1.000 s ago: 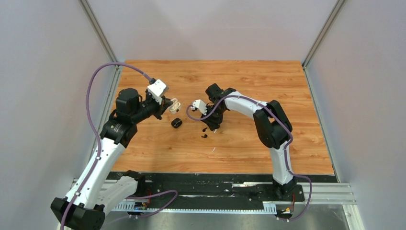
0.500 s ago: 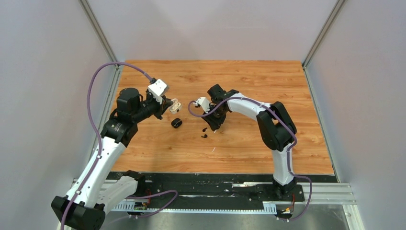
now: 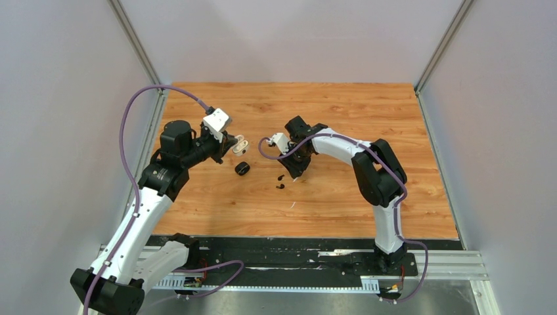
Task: Insert the wireless bluetooth earbuds into the charging case
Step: Pick up the right earbud from the center of the board.
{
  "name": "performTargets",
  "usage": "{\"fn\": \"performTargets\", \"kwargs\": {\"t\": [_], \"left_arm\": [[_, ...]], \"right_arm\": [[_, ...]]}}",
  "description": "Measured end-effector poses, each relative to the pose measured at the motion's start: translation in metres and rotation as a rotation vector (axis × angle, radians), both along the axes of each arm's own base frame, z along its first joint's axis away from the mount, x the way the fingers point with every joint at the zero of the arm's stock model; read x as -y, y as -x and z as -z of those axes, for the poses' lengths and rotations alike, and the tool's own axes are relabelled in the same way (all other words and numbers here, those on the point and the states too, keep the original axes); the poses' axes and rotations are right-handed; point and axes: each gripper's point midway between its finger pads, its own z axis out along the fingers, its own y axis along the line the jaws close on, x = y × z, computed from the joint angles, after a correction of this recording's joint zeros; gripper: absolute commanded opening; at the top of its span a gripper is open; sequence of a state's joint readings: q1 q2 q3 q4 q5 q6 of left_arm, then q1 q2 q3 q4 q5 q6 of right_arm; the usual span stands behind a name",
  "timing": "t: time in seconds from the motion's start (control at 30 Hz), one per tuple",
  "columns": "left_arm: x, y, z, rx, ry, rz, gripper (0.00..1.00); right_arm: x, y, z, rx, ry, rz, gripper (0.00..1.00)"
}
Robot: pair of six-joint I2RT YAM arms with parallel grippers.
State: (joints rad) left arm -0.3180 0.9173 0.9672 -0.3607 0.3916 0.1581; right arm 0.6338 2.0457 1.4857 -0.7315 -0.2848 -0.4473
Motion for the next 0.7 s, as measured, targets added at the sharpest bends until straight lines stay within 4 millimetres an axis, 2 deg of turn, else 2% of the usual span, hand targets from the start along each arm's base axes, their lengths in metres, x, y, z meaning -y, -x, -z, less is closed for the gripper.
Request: {"fn": "performTargets", "kwargs": {"t": [0.33, 0.7], "left_arm": [[0.0005, -0.0013, 0.0036, -0.007, -0.002, 0.000, 0.00], [0.0007, -0.0021, 0.0053, -0.011, -0.003, 0.000, 0.00]], "right_arm": [[0.0013, -0.0005, 0.0015, 0.013, -0.003, 0.020, 0.34], [0.0040, 0.0006, 0.0012, 0.033, 0.011, 0.045, 0.12]]}}
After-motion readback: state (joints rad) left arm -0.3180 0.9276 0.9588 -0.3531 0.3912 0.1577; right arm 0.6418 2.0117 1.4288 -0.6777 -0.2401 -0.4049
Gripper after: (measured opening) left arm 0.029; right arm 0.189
